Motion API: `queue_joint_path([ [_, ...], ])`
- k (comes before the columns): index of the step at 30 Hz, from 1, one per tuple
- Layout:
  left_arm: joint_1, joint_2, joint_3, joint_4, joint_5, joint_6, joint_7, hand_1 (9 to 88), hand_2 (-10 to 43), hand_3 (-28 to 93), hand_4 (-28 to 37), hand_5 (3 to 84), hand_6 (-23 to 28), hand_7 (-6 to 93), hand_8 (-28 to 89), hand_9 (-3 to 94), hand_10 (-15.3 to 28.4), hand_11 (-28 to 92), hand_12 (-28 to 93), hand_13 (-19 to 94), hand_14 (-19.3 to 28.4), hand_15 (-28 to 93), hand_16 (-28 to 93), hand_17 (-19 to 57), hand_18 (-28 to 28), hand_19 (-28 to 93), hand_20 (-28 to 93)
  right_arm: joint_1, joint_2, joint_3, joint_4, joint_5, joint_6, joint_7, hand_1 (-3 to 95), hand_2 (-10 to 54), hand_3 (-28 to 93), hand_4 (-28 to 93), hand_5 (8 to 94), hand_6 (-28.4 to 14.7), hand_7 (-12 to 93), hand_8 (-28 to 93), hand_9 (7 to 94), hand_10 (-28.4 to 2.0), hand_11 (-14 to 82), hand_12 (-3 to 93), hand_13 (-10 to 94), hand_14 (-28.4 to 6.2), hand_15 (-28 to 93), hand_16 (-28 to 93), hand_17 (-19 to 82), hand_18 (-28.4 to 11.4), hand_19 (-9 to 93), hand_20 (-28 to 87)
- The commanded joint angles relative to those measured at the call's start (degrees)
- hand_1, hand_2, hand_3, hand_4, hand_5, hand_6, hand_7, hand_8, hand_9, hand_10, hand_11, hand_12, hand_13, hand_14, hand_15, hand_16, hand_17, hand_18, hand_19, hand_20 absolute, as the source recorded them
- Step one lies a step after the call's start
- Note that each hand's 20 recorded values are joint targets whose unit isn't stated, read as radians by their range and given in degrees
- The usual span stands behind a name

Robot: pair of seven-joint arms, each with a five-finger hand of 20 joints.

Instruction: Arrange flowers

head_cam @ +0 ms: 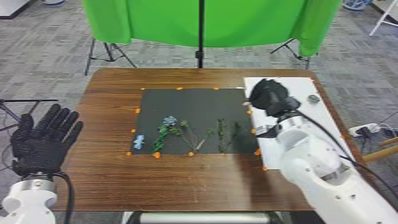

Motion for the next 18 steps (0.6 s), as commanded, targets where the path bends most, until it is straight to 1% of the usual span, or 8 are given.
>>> queue_joint_path([
  [1, 1.79, -0.11, -0.96, -0.34, 0.39, 0.12, 0.16, 27.8, 12.7, 68, -28.3, 50.4, 9.6, 9.6, -9, 44.7, 14.5, 18, 11, 38, 14.1, 29, -4, -4.0, 14.1, 35, 14, 5.82, -8.83, -10.47, 1.42, -2.77, -2.26, -7.42, 65.8, -9.5, 67, -28, 78.5, -1.3, 23, 0, 85.2, -11.6, 6.5, 37.8, 73, -8.3, 24, 47, 38, -12.7, 75, 32],
  [3, 1.57, -0.35, -0.79, -0.12, -0.07, -0.08, 0.57, 27.8, 12.7, 68, -28.3, 50.5, 9.7, 9.6, -9, 44.7, 14.5, 18, 11, 38, 14.1, 29, -4, -4.0, 14.1, 35, 14, 6.95, -10.14, -12.86, 2.0, -3.35, -2.05, -8.16, 65.9, -9.5, 66, -28, 78.4, -1.3, 23, 1, 85.1, -11.6, 6.5, 37.8, 73, -8.3, 24, 47, 38, -12.7, 75, 32],
  [6, 1.36, -0.82, -0.04, -0.09, -0.02, -0.2, 0.52, 27.7, 12.7, 68, -28.3, 50.4, 9.6, 9.6, -9, 44.7, 14.5, 18, 11, 38, 14.1, 29, -4, -4.0, 14.1, 35, 14, 8.02, -10.83, -15.57, 2.84, -4.62, -2.69, -9.4, 65.7, -9.5, 67, -28, 78.3, -1.2, 23, 0, 85.1, -11.6, 6.6, 37.7, 73, -8.3, 25, 47, 38, -12.7, 74, 32],
  [8, 1.15, -0.67, 0.18, 0.02, 0.13, -0.15, 0.19, 27.7, 12.7, 68, -28.3, 50.4, 9.6, 9.6, -9, 44.7, 14.5, 18, 11, 38, 14.1, 29, -4, -4.0, 14.1, 35, 14, 8.37, -10.83, -16.94, 3.63, -5.98, -3.06, -10.03, 65.7, -9.5, 67, -28, 78.3, -1.1, 23, 0, 85.1, -11.6, 6.6, 37.6, 73, -8.2, 25, 47, 38, -12.8, 74, 33],
  [9, 1.26, -0.65, 0.1, -0.07, 0.19, 0.17, 0.17, 27.8, 12.7, 68, -28.3, 50.4, 9.6, 9.6, -9, 44.7, 14.5, 18, 11, 38, 14.1, 29, -4, -4.0, 14.1, 35, 14, 8.46, -10.96, -17.54, 4.08, -6.32, -3.48, -10.04, 65.7, -9.5, 67, -28, 78.2, -1.1, 23, 0, 85.0, -11.6, 6.6, 37.7, 73, -8.2, 25, 47, 38, -12.8, 74, 33],
  [11, 0.94, -0.52, 0.15, 0.05, -0.06, 0.03, 0.6, 27.8, 12.7, 68, -28.3, 50.4, 9.6, 9.6, -9, 44.7, 14.4, 18, 11, 38, 14.1, 29, -4, -4.0, 14.1, 35, 14, 9.09, -11.17, -18.64, 5.6, -7.49, -3.46, -10.28, 65.7, -9.5, 67, -28, 78.2, -1.1, 23, 0, 85.0, -11.6, 6.7, 37.7, 73, -8.3, 25, 47, 38, -12.8, 74, 33],
  [13, 0.64, -0.33, 0.37, 0.16, 0.04, 0.22, 0.53, 27.8, 12.7, 68, -28.3, 50.5, 9.6, 9.6, -9, 44.7, 14.4, 18, 11, 38, 14.1, 29, -4, -4.0, 14.1, 35, 14, 9.37, -11.41, -19.4, 6.86, -7.94, -3.93, -9.87, 65.8, -9.5, 66, -28, 78.2, -1.1, 23, 0, 84.9, -11.6, 6.6, 37.6, 73, -8.1, 25, 47, 38, -12.7, 74, 33],
  [18, 0.14, -0.25, 0.98, 0.29, 0.1, 0.0, 0.46, 27.8, 12.8, 68, -28.3, 50.5, 9.6, 9.6, -9, 44.8, 14.5, 18, 11, 38, 14.0, 29, -4, -4.0, 14.1, 35, 14, 9.78, -13.13, -20.77, 10.74, -10.3, -3.01, -9.52, 66.0, -9.5, 66, -28, 77.9, -1.0, 23, 0, 84.6, -11.4, 6.3, 37.0, 72, -8.0, 25, 47, 37, -12.6, 74, 33],
])
